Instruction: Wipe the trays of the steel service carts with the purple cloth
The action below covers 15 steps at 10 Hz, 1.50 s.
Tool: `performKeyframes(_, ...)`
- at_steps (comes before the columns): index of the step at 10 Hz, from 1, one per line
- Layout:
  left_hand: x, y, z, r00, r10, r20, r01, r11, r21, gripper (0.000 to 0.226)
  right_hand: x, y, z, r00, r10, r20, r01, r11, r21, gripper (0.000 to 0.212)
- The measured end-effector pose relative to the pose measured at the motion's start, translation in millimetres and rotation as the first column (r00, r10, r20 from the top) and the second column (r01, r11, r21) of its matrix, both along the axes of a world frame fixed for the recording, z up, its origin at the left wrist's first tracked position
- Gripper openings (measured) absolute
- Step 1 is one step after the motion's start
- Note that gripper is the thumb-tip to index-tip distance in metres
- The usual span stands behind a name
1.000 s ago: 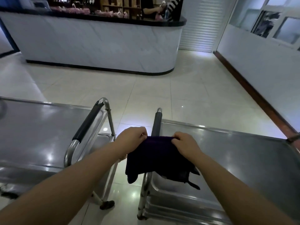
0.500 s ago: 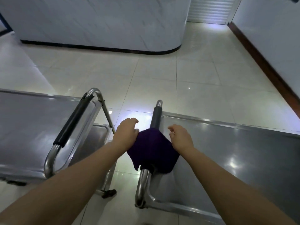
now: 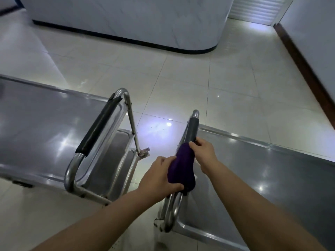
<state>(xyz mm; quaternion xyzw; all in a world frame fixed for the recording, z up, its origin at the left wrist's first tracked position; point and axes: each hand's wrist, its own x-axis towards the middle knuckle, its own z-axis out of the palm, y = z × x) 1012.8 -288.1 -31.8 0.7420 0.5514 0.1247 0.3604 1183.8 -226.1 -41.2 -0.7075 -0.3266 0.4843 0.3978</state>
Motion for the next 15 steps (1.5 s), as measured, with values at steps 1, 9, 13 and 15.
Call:
performKeyframes(1, -14, 8, -3, 0.984, -0.149, -0.095, 0.164, 0.971, 0.174, 0.078, -17, 8, 0, 0.999, 0.017, 0.049, -0.017, 1.0, 0.006, 0.026)
performKeyframes(9, -204, 90, -17, 0.704, -0.377, -0.602, 0.65, 0.684, 0.331, 0.065, -230, 80, 6, 0.976, 0.122, 0.182, -0.129, 0.991, 0.023, 0.023)
performKeyframes(13, -217, 71, 7, 0.694, -0.385, -0.609, 0.645, 0.708, 0.287, 0.064, -224, -1, 22, 0.819, 0.237, 0.522, -0.226, 0.97, -0.087, 0.041)
performKeyframes(15, -261, 43, 54, 0.753, -0.155, -0.639, 0.473, 0.802, 0.364, 0.064, -228, -54, 63, 0.643, 0.362, 0.675, -0.418, 0.904, -0.086, 0.043)
